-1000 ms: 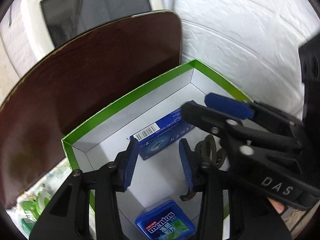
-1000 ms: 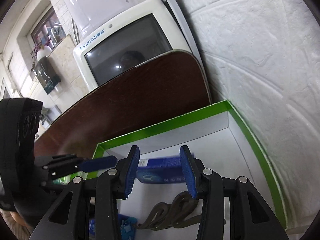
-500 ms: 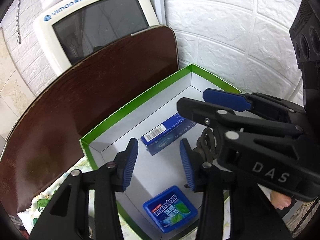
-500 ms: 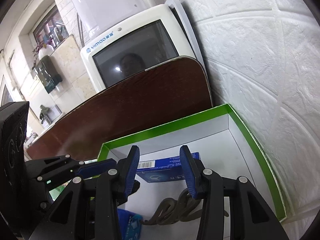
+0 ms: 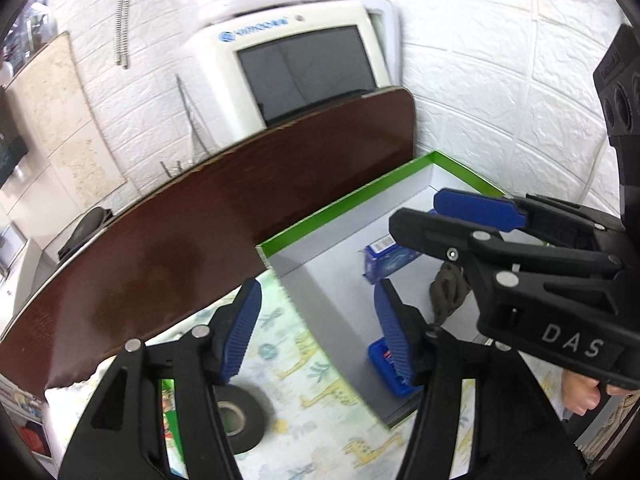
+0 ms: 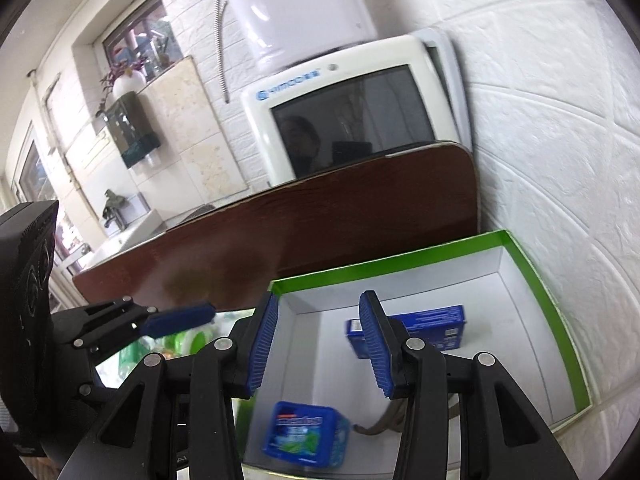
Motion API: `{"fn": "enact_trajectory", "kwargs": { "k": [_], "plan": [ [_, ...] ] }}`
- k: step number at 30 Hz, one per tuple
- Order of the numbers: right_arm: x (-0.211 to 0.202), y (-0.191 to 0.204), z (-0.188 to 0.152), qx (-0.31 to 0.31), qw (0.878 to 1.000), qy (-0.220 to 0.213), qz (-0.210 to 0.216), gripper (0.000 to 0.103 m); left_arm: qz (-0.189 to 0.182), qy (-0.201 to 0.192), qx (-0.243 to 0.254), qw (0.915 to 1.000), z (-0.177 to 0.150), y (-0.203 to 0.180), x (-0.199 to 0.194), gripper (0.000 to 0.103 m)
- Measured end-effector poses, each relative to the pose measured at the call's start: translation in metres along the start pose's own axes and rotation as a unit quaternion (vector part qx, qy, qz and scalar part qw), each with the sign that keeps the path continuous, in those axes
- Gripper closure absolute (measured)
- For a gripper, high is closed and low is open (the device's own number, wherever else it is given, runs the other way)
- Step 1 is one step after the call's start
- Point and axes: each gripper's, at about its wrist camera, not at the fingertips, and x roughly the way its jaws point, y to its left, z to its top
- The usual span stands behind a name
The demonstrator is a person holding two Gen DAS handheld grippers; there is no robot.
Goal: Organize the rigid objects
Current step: 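Move the right tool back to the green soda water bottle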
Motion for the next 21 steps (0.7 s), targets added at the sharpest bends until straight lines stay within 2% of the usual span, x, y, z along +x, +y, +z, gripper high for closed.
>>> {"fn": "enact_trajectory", "kwargs": {
  "k": [6, 9, 13, 18, 21],
  "plan": [
    [0.007, 0.042, -0.003, -0.029, 0.999, 0.015, 0.014, 0.058, 0.025, -0.014, -0.033, 0.9990, -0.019, 0.038, -0.019, 0.043],
    [0.012, 0.064, -0.006, -0.042, 0.999, 0.022, 0.022, 0.058, 0.047, -0.020, -0.053, 0.9973, -0.031, 0.061, -0.026, 0.030],
    [0.021, 0.096, -0.011, -0.062, 0.997, 0.034, 0.034, 0.058, 0.071, -0.021, -0.083, 0.9938, -0.051, 0.095, -0.031, 0.029],
    [0.039, 0.136, -0.021, -0.086, 0.994, 0.056, 0.048, 0.058, 0.099, -0.014, -0.127, 0.9868, -0.084, 0.148, -0.036, 0.029],
    [0.053, 0.159, -0.030, -0.097, 0.991, 0.076, 0.057, 0.058, 0.128, -0.004, -0.161, 0.9785, -0.105, 0.186, -0.035, 0.029]
  ]
}}
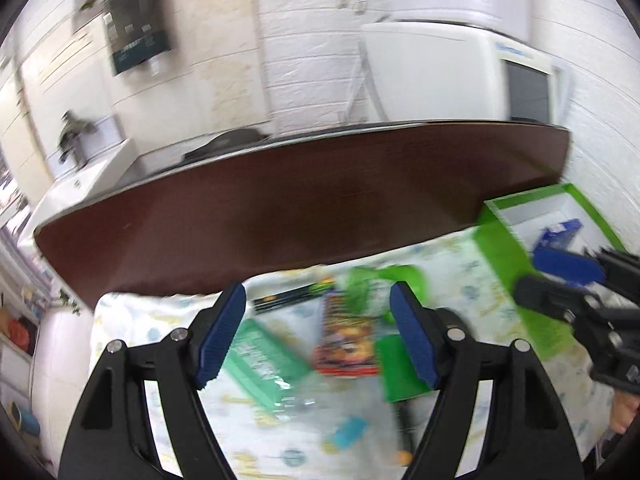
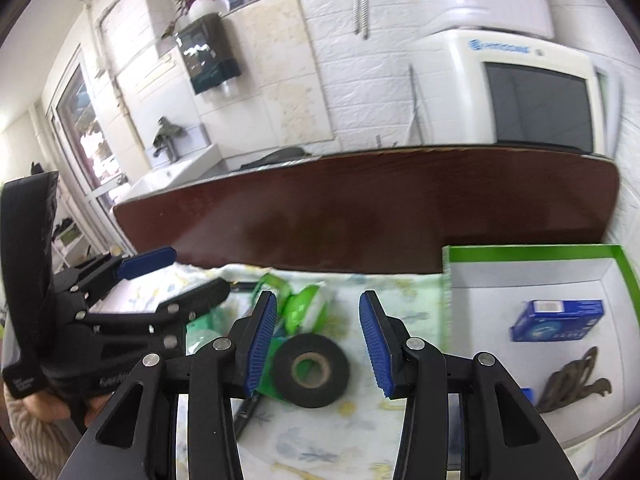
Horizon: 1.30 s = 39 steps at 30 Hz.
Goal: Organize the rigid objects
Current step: 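Move the right tool back to the green soda water bottle, then close the right gripper around the soda water bottle and lift it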
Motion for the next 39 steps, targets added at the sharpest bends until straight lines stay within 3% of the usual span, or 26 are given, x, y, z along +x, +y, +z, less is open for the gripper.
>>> {"fn": "enact_trajectory", "kwargs": {
  "k": [4, 8, 12, 20, 25, 32, 39],
  "plan": [
    [0.024, 0.036, -0.014, -0.038, 0.998, 0.036, 0.018, 0.057, 0.016, 0.022, -0.059, 0.9979, -0.014, 0.051, 0.022, 0.029],
    [0.050, 0.072, -0.032, -0.077, 0.993, 0.079, 0.038, 0.052, -0.003, 0.039, -0.087, 0.9954, -0.024, 0.077, 0.039, 0.029],
    [0.070, 0.098, -0.050, -0.103, 0.986, 0.118, 0.056, 0.052, -0.025, 0.048, -0.086, 0.9949, -0.027, 0.082, 0.056, 0.029],
    [0.094, 0.118, -0.081, -0.122, 0.975, 0.179, 0.049, 0.052, -0.043, 0.049, -0.056, 0.9963, -0.024, 0.076, 0.079, 0.029],
    [0.108, 0.118, -0.087, -0.118, 0.973, 0.193, 0.043, 0.052, -0.061, 0.058, -0.056, 0.9949, -0.024, 0.077, 0.089, 0.029],
    [0.117, 0.093, -0.085, -0.047, 0.981, 0.185, 0.043, 0.052, -0.085, 0.075, -0.044, 0.9926, -0.043, 0.078, 0.085, 0.031],
    [0.111, 0.089, -0.087, -0.033, 0.982, 0.174, 0.059, 0.052, -0.095, 0.072, -0.097, 0.9881, -0.062, 0.102, 0.059, 0.031]
  ]
}}
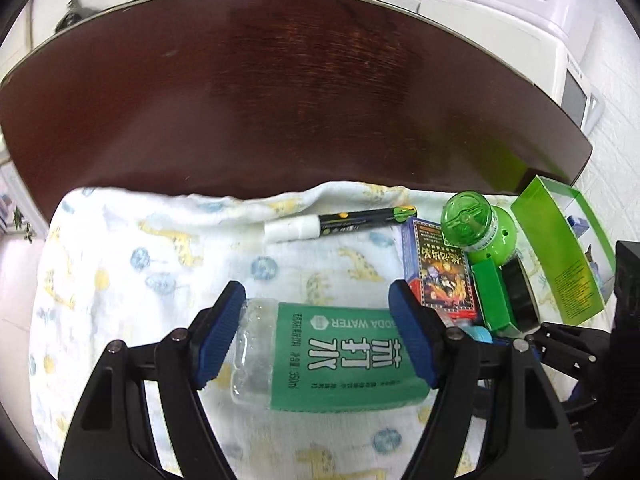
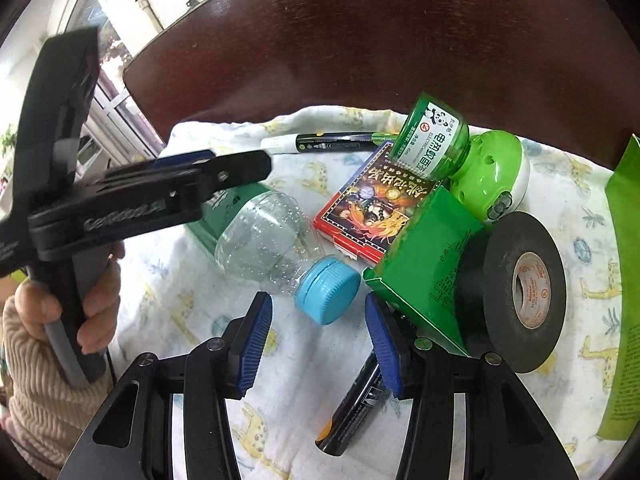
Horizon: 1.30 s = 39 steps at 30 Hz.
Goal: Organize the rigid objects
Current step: 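Close the right gripper around the soda water bottle and lift it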
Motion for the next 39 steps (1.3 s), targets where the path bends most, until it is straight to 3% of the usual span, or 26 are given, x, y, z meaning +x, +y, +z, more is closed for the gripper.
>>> {"fn": "enact_trajectory", "kwargs": {
  "k": [11, 18, 21, 26, 30, 35, 39],
  "plan": [
    [-0.008, 0.011, 0.017, -0.039, 0.999, -0.020, 0.016, 0.052, 0.030, -0.014, -0.058, 0.9978, -0.020, 0.023, -0.034, 0.030],
    [0.002, 0.012, 0.028, -0.022, 0.999, -0.010, 0.033, 0.050, 0.029, -0.015, -0.045, 0.9985, -0.028, 0.010, -0.031, 0.027],
    [0.007, 0.015, 0.031, -0.030, 0.999, -0.016, 0.027, 0.044, 0.027, -0.012, -0.050, 0.9983, -0.026, 0.012, -0.030, 0.028],
    [0.001, 0.019, 0.029, -0.055, 0.998, -0.021, 0.008, 0.044, 0.026, -0.011, -0.054, 0.9981, -0.027, 0.017, -0.031, 0.027],
    [-0.002, 0.016, 0.032, -0.047, 0.998, -0.030, 0.017, 0.044, 0.021, -0.012, -0.056, 0.9982, -0.025, 0.018, -0.029, 0.027],
    [0.006, 0.015, 0.036, -0.038, 0.998, -0.043, 0.040, 0.042, 0.035, -0.020, -0.053, 0.9978, -0.022, 0.016, -0.032, 0.027],
    [0.000, 0.023, 0.037, -0.058, 0.996, -0.054, 0.030, 0.042, 0.044, -0.042, -0.041, 0.9973, -0.017, 0.007, -0.048, 0.027]
  ]
}}
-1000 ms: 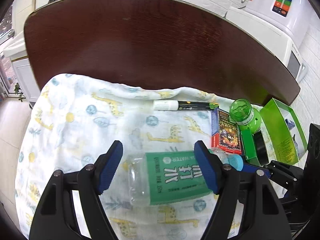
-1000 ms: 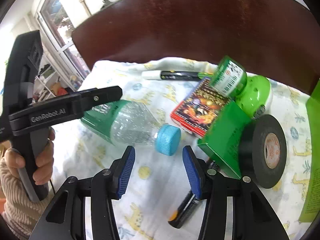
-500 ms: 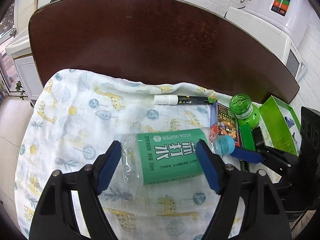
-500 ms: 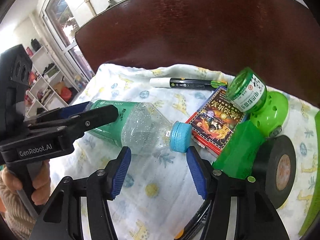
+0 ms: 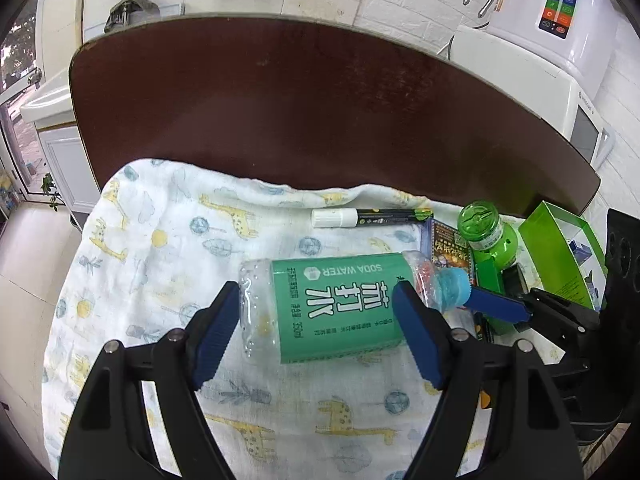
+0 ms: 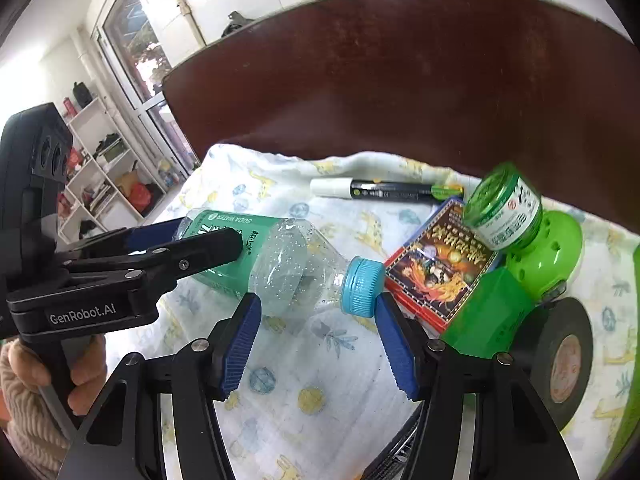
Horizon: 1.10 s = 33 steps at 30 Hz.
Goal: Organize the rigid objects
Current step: 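Close the right gripper around the soda water bottle and lift it, then carry the soda bottle into the green-rimmed box and open the right gripper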
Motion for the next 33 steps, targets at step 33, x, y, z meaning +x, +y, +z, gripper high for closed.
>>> {"fn": "enact_trajectory", "kwargs": {
  "k": [33],
  "plan": [
    [-0.234, -0.193, -0.067, 0.134, 0.960, -0.214, -0.120, 0.042, -0.098, -0.050, 0.260, 0.9595, 0.040, -0.343, -0.008, 0.029]
  ]
}}
